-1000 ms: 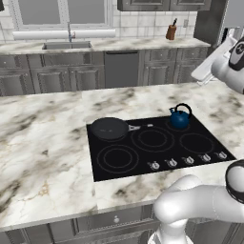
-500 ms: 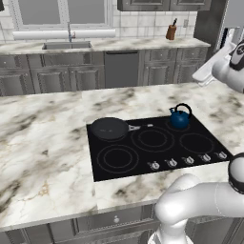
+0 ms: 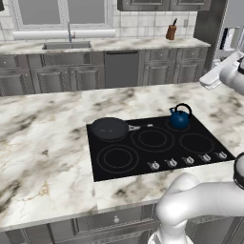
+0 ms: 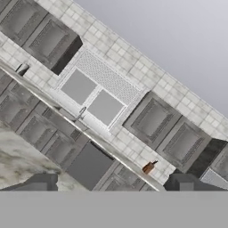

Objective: Pick the pan from the cabinet and place it on the stove. Then turn on the stove burner for the pan.

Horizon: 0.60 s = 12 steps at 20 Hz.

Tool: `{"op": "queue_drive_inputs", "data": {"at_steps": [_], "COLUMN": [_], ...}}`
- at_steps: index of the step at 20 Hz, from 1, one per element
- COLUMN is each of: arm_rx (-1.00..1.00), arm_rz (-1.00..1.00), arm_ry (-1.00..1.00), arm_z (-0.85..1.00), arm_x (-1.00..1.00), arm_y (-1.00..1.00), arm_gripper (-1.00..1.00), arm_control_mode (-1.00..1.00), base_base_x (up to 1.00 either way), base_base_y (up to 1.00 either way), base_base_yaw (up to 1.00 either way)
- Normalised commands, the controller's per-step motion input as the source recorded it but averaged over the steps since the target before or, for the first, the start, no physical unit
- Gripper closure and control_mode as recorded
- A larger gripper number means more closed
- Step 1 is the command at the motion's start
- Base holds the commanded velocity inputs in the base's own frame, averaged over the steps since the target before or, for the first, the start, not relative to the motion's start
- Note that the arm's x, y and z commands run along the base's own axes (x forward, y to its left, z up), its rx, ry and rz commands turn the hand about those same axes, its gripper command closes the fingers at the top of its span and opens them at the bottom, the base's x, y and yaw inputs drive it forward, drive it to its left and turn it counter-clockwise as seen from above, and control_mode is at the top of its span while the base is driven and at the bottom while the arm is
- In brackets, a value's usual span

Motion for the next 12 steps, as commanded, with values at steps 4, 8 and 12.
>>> {"op": "queue_drive_inputs", "data": {"at_steps": [4, 8, 12], "arm_rx": [0.53, 0.53, 0.53], "arm_rz": [0.02, 0.12, 0.18], "arm_ry": [0.22, 0.33, 0.34], "arm_z": [0.38, 0.67, 0.49], "arm_x": [-0.06, -0.12, -0.11], "arm_y": [-0.54, -0.24, -0.01], "arm_gripper": [-1.00, -1.00, -1.00], "arm_control_mode": [-1.00, -1.00, -1.00], "base_base_x": [0.00, 0.00, 0.00], "base_base_y": [0.00, 0.00, 0.00], "base_base_yaw": [0.00, 0.00, 0.00]}}
